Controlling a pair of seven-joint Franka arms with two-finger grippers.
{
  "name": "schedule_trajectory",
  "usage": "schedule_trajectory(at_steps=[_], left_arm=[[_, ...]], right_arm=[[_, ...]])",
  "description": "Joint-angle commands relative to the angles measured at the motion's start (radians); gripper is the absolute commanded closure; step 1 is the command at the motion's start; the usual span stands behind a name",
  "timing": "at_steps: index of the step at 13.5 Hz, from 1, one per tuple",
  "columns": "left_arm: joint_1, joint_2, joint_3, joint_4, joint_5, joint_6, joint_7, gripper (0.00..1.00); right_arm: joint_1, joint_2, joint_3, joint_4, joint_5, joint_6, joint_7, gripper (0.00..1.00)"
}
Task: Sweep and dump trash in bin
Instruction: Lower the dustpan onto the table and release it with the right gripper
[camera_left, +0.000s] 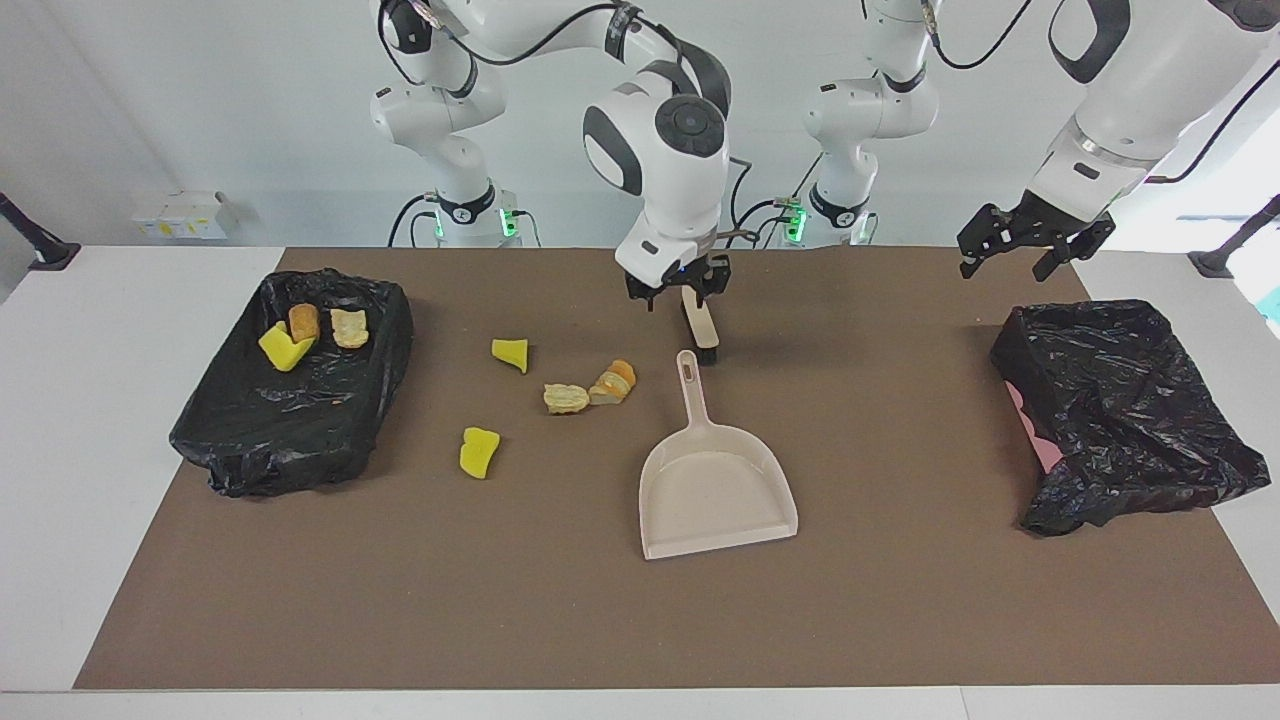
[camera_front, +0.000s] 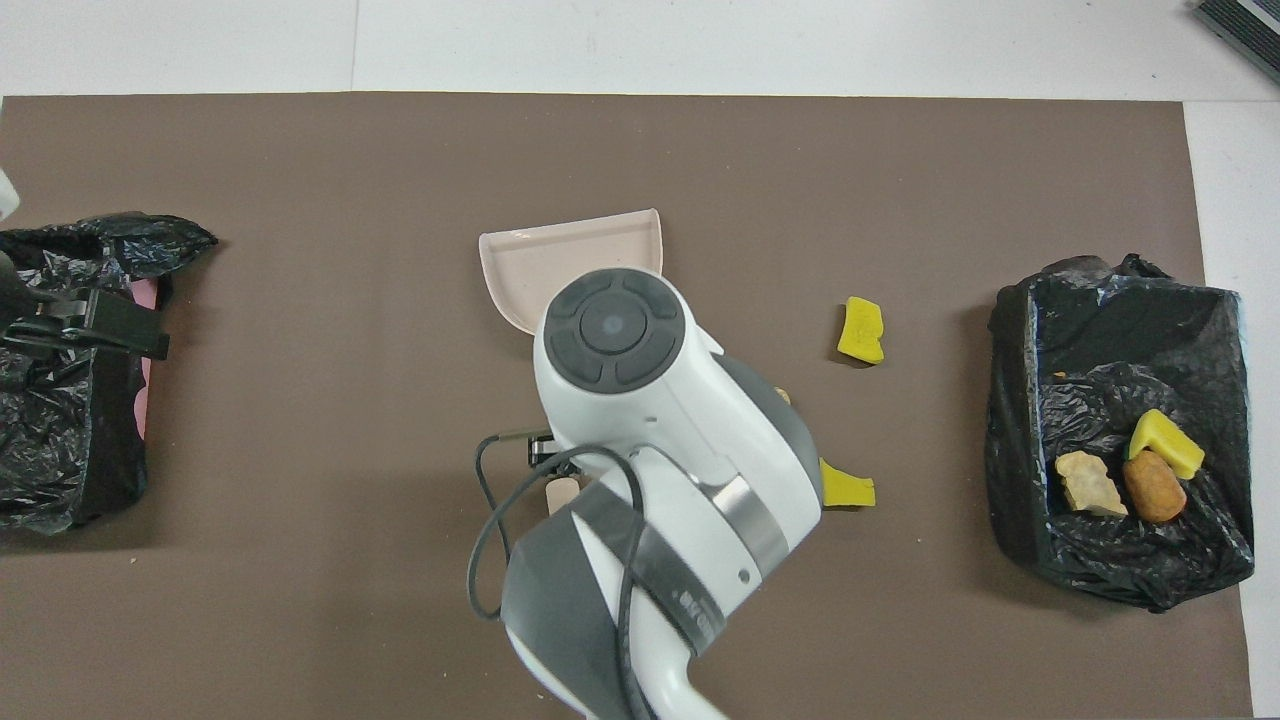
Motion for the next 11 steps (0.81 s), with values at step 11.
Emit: schedule_trajectory(at_steps=[11], left_arm=[[0.01, 0.003, -0.006, 0.012, 0.012, -0.008, 0.011, 0.0]], right_arm=[[0.209, -0.257, -0.005, -0.658, 0.119, 0.43, -0.021, 0.28]])
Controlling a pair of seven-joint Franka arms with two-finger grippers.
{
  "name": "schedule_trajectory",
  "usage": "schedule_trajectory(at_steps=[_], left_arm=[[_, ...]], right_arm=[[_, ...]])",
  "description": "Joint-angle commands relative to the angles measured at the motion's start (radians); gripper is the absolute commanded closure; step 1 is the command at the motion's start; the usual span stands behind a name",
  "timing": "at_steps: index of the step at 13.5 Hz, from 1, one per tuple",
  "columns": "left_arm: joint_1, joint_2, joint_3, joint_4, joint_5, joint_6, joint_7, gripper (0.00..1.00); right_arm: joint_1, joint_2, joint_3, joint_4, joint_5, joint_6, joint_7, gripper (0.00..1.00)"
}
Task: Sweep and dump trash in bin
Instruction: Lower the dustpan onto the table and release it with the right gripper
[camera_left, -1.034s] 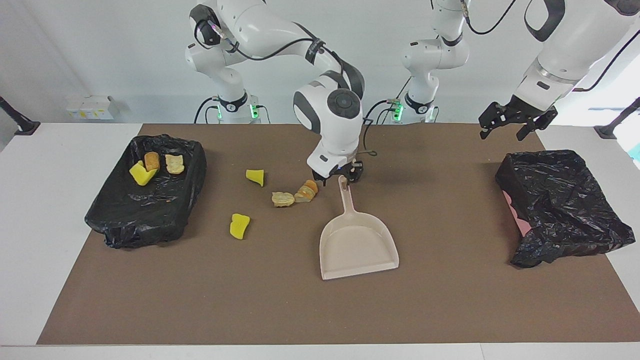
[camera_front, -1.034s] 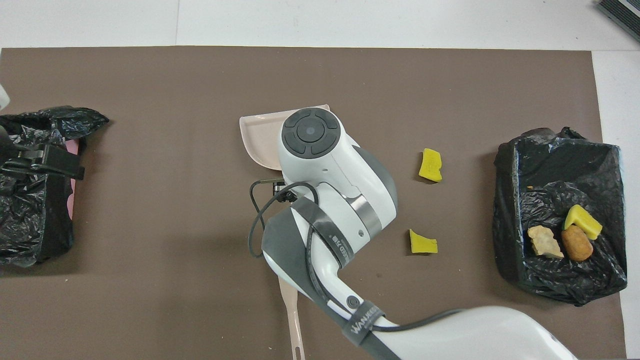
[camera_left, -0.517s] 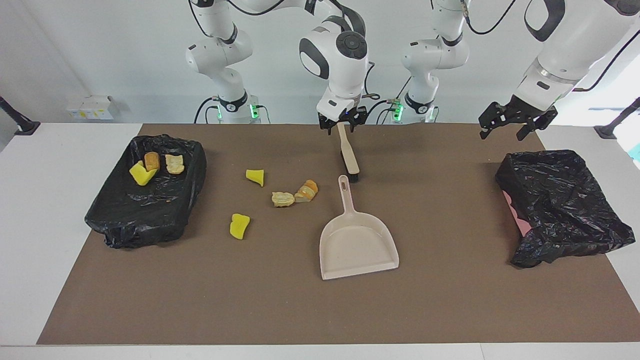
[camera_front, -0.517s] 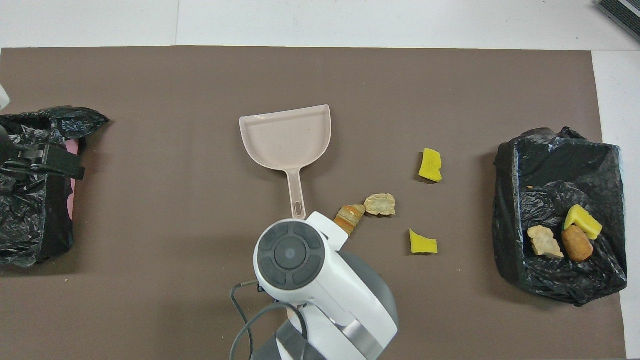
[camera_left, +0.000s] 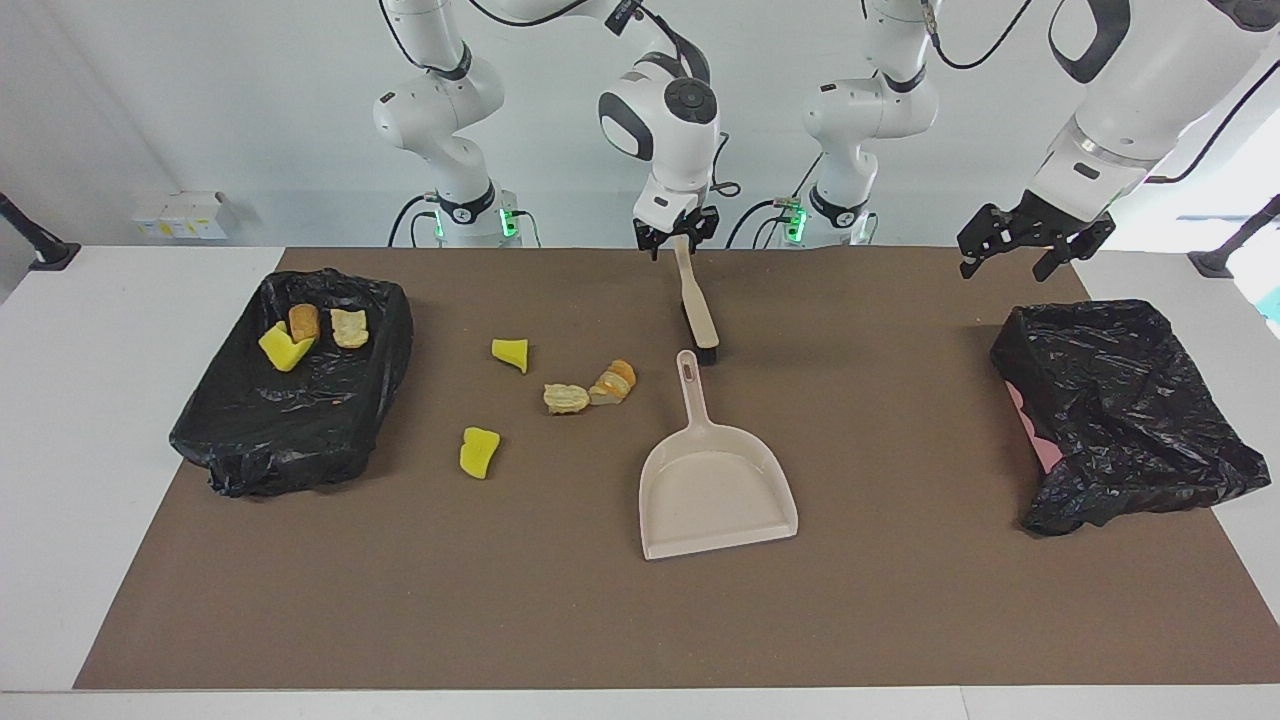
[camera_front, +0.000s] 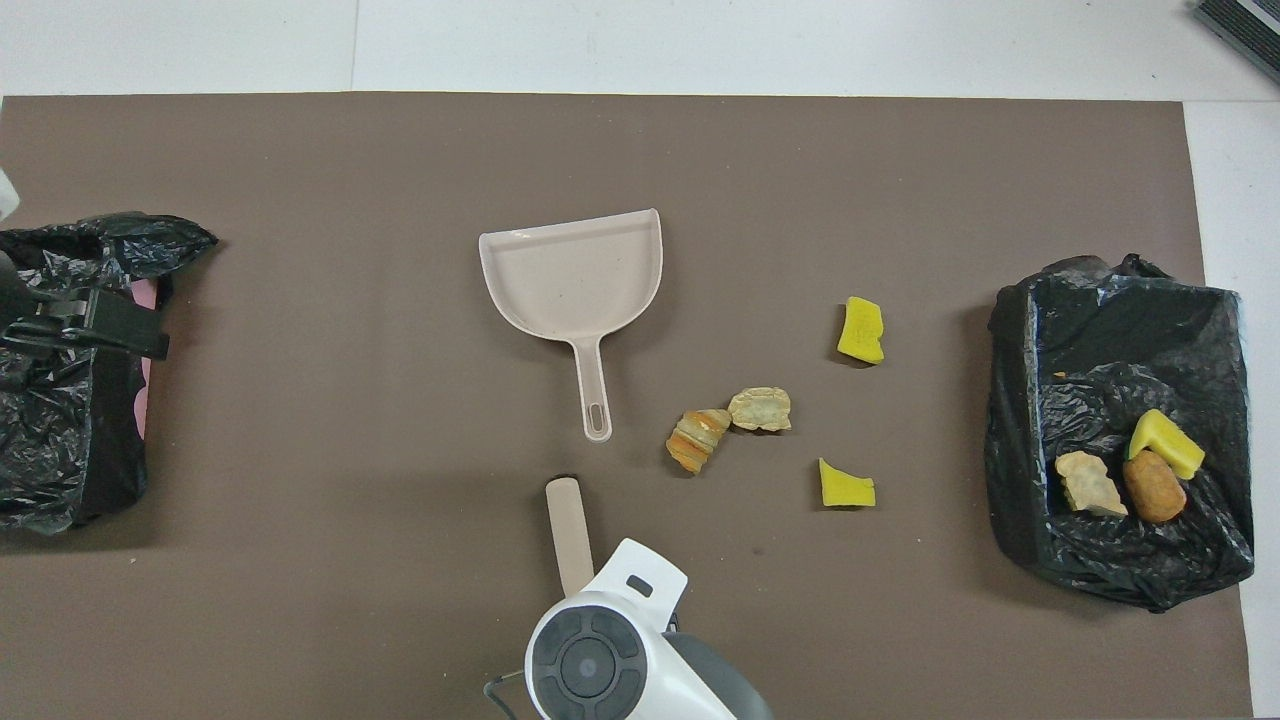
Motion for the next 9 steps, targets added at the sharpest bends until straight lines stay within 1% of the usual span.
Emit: schedule_trajectory(at_steps=[1, 3, 6, 7, 8, 9], left_arm=[[0.01, 0.003, -0.006, 0.012, 0.012, -0.006, 0.011, 0.0], [0.01, 0.001, -0.006, 0.012, 0.012, -0.006, 0.011, 0.0], [0.01, 0.003, -0.006, 0.012, 0.012, -0.009, 0.014, 0.0], [0.012, -0.007, -0.004, 0.012, 0.013, -0.014, 0.016, 0.0], [0.01, -0.017, -0.004, 0.013, 0.012, -0.002, 0.017, 0.0], [0.01, -0.016, -0.004, 0.015, 0.013, 0.019, 0.019, 0.0]], right_arm=[[0.013, -0.002, -0.005, -0.056, 0.037, 0.051, -0.02, 0.3], [0.051, 0.015, -0.003, -0.09, 0.132, 0.146, -0.023, 0.3], [0.05, 0.02, -0.003, -0.09, 0.152, 0.156, -0.037, 0.31], [0.05, 0.02, -0.003, -0.09, 0.152, 0.154, -0.038, 0.34], [0.05, 0.02, -0.003, -0.09, 0.152, 0.151, -0.04, 0.46], [0.05, 0.02, -0.003, -0.09, 0.152, 0.151, -0.029, 0.79]])
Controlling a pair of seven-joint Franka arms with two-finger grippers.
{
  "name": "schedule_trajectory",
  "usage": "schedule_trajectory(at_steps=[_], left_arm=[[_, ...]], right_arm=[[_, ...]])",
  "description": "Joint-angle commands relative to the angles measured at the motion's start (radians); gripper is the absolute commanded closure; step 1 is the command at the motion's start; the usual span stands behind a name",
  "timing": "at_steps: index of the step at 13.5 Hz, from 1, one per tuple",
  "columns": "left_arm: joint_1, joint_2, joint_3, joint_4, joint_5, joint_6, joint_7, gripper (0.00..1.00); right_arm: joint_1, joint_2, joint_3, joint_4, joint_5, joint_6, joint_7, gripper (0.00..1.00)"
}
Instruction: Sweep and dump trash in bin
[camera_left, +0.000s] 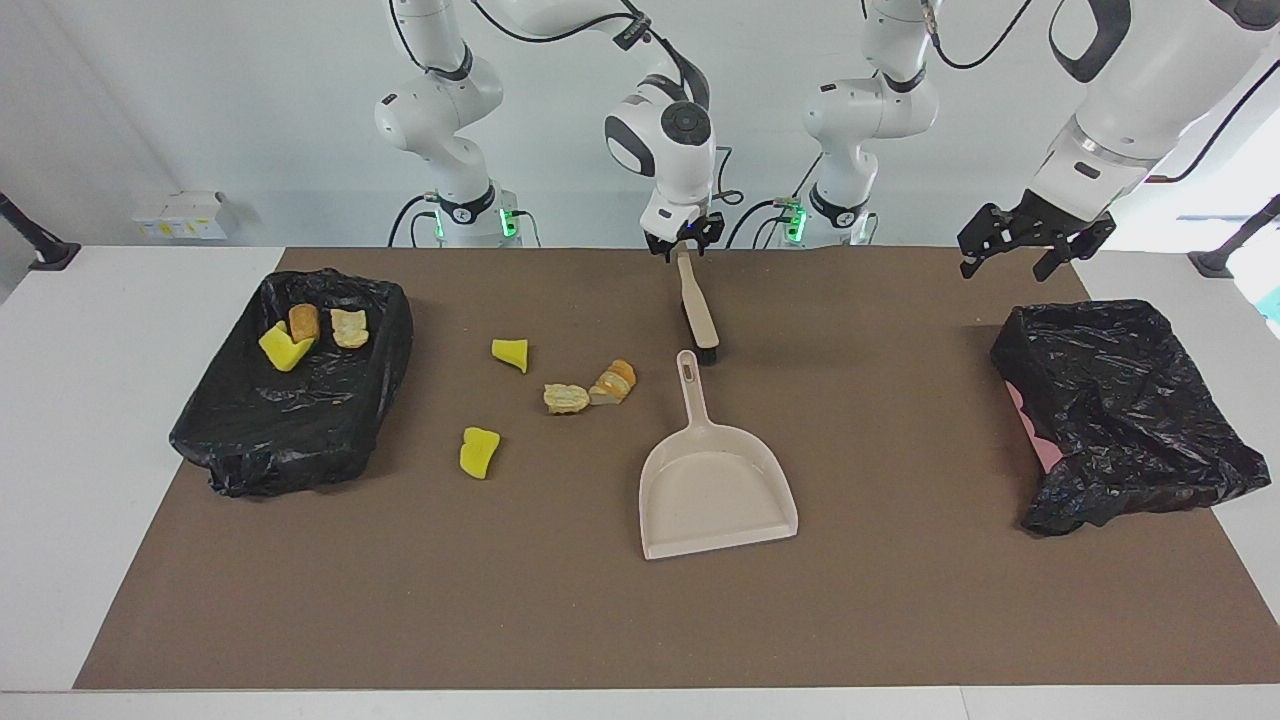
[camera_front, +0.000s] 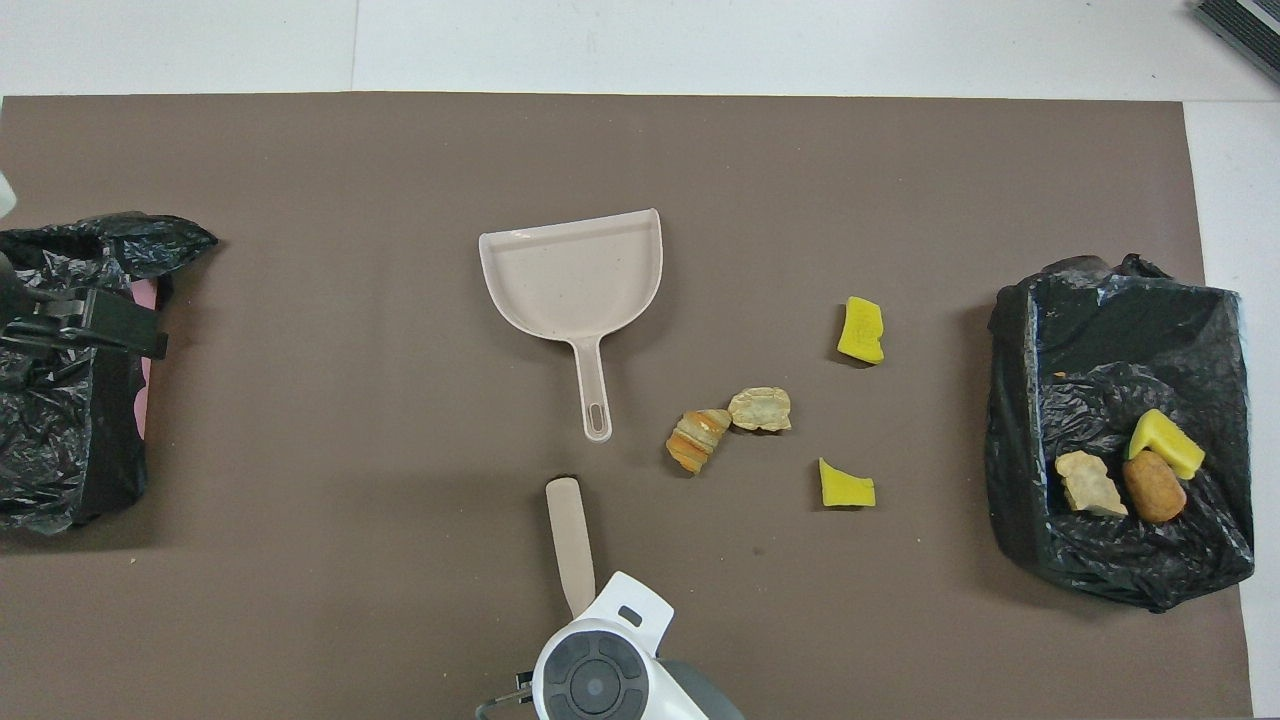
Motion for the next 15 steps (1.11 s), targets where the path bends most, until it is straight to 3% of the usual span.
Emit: schedule_trajectory(at_steps=[1, 5, 7, 12, 15], left_arm=[[0.009, -0.014, -0.006, 0.007, 0.012, 0.032, 0.018, 0.0], [-0.034, -0.011, -0.018, -0.032, 0.002, 0.086, 0.007, 0.0], [-0.069, 0.005, -0.018, -0.039, 0.001, 0.111, -0.001, 0.0], [-0.212, 0.064, -0.018, -0.119, 0.001, 0.261, -0.184, 0.0], [-0.282, 0.129, -0.018, -0.144, 0.001, 0.356, -0.292, 0.0]], right_arm=[[-0.004, -0.004, -0.002, -0.001, 0.035, 0.005, -0.031, 1.0], [-0.001, -0.036, -0.004, 0.008, 0.034, -0.072, -0.006, 1.0], [-0.016, -0.106, -0.007, 0.008, 0.029, -0.14, 0.023, 1.0], [-0.114, -0.24, -0.01, 0.005, 0.009, -0.393, 0.067, 1.0], [-0.19, -0.304, -0.01, 0.005, -0.133, -0.577, 0.133, 1.0]])
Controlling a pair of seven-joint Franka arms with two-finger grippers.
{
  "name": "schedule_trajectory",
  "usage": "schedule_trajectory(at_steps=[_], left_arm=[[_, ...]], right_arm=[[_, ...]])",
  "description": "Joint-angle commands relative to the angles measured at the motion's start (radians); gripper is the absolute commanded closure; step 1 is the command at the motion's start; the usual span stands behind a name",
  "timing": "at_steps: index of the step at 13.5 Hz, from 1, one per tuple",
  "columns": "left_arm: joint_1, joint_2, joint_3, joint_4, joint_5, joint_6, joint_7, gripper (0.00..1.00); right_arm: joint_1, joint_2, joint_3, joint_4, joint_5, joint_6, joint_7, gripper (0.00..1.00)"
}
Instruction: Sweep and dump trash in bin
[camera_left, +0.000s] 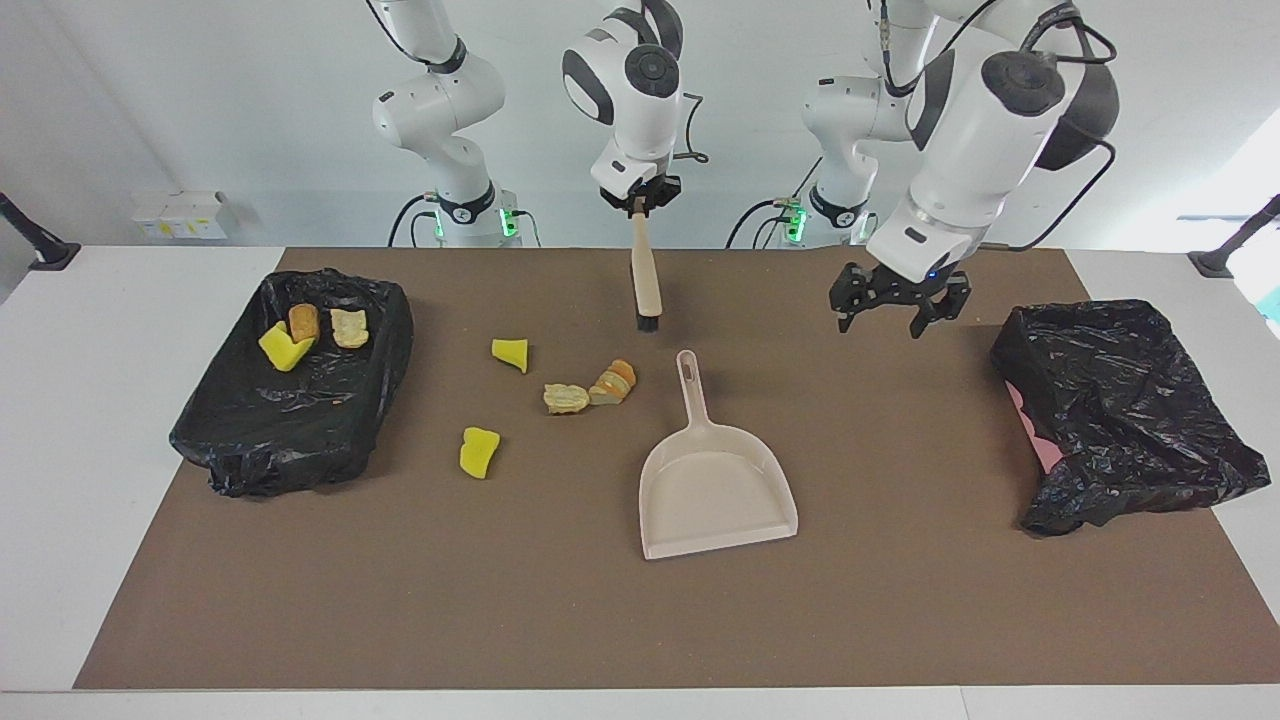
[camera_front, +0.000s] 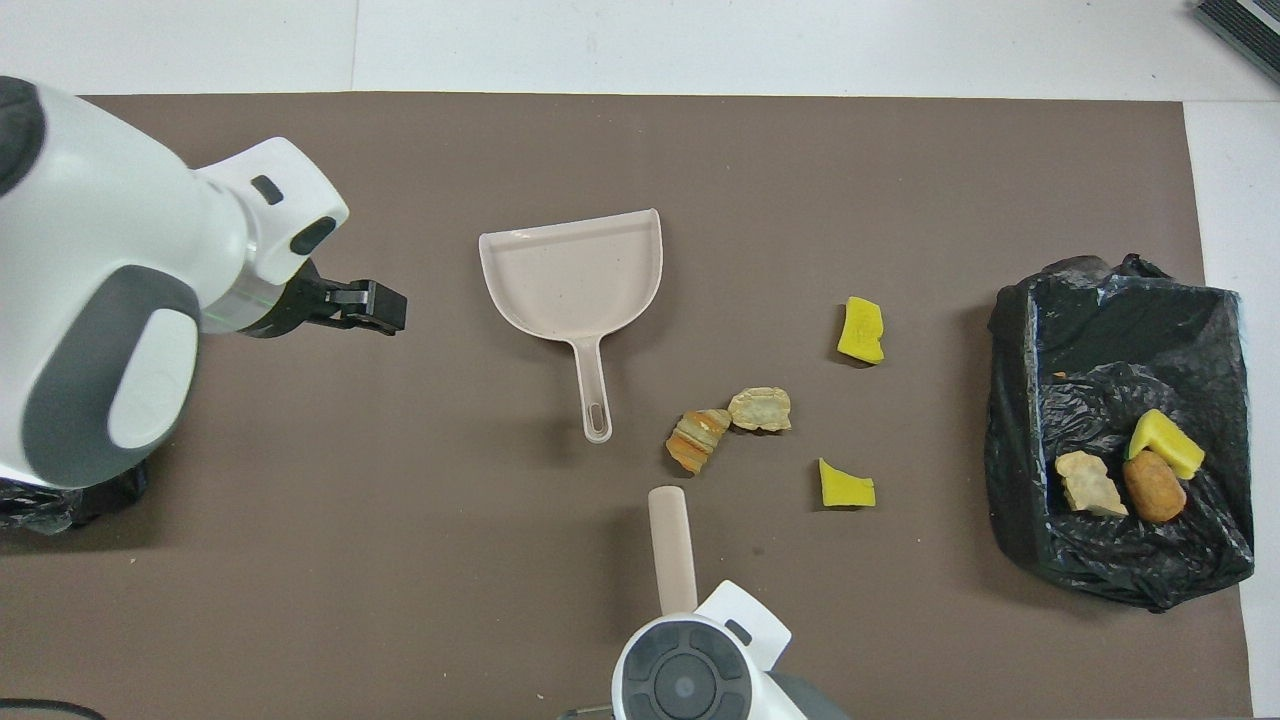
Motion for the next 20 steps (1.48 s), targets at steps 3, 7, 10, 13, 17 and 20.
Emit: schedule_trajectory(at_steps=[3, 7, 10, 13, 17, 20], left_arm=[[-0.123, 0.101, 0.015, -0.02, 0.002, 0.144, -0.193, 0.0], [-0.211, 0.19, 0.017, -0.02, 0.004, 0.265, -0.316, 0.0], [-0.277, 0.255, 0.018, -0.017, 0.013, 0.328, -0.395, 0.0], [-0.339, 0.298, 0.018, -0.02, 0.025, 0.347, -0.474, 0.0], [-0.34, 0.298, 0.018, -0.036, 0.028, 0.33, -0.47, 0.55], [-0.333, 0.29, 0.017, -0.066, 0.028, 0.325, -0.468, 0.79]], right_arm=[[-0.142, -0.071, 0.006, -0.024, -0.157, -0.151, 0.037, 1.0], [-0.286, -0.074, 0.008, -0.078, -0.229, -0.145, 0.013, 1.0], [-0.345, -0.145, 0.008, -0.2, -0.227, -0.061, -0.038, 1.0], [-0.444, -0.228, 0.008, -0.338, -0.224, 0.048, -0.168, 1.0], [-0.506, -0.236, 0.006, -0.365, -0.173, 0.082, -0.27, 1.0], [-0.5, -0.186, 0.008, -0.369, -0.074, 0.143, -0.271, 1.0]])
